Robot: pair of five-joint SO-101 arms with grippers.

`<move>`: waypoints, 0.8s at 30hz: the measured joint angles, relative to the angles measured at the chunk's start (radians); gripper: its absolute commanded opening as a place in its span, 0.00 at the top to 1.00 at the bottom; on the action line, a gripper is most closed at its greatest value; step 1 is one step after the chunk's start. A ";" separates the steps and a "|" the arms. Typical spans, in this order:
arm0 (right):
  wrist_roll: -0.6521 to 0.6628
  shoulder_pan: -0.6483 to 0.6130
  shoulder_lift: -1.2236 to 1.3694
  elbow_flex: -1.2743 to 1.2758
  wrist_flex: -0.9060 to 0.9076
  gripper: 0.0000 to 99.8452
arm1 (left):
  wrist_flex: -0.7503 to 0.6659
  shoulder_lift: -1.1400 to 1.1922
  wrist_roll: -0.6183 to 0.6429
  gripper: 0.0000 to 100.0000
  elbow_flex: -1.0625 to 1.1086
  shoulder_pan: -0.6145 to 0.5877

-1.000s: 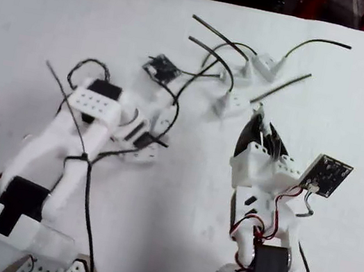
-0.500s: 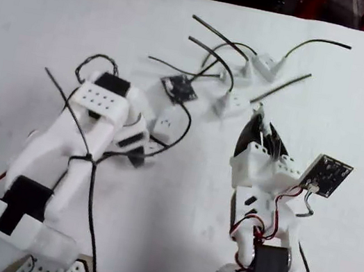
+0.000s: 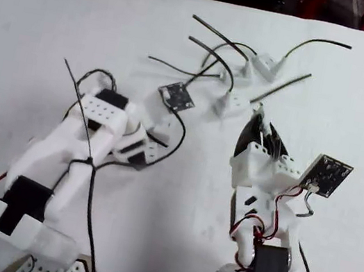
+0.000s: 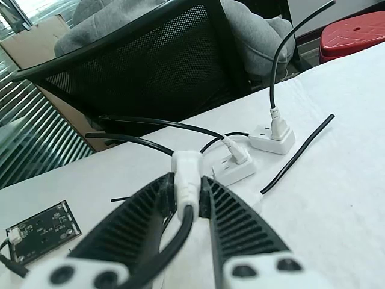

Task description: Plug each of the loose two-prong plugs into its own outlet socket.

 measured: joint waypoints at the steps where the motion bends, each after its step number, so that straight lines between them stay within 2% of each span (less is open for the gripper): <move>1: 0.000 0.000 0.000 0.000 0.000 0.98 | 0.000 0.000 0.002 0.71 0.000 0.002; 7: 0.000 0.000 0.000 0.000 0.000 0.98 | 0.000 0.000 0.014 0.76 0.000 0.008; 12: 0.000 0.000 0.000 0.000 0.000 0.98 | 0.002 0.075 0.020 0.76 -0.014 0.048; 19: 0.000 0.000 0.000 0.000 0.000 0.98 | 0.100 0.199 0.098 0.83 -0.152 0.048; 21: 0.000 0.000 0.000 0.000 0.000 0.98 | 0.121 0.212 0.141 0.83 -0.175 0.048; 24: 0.000 0.000 0.000 0.000 0.000 0.98 | 0.149 0.215 0.279 0.82 -0.195 0.049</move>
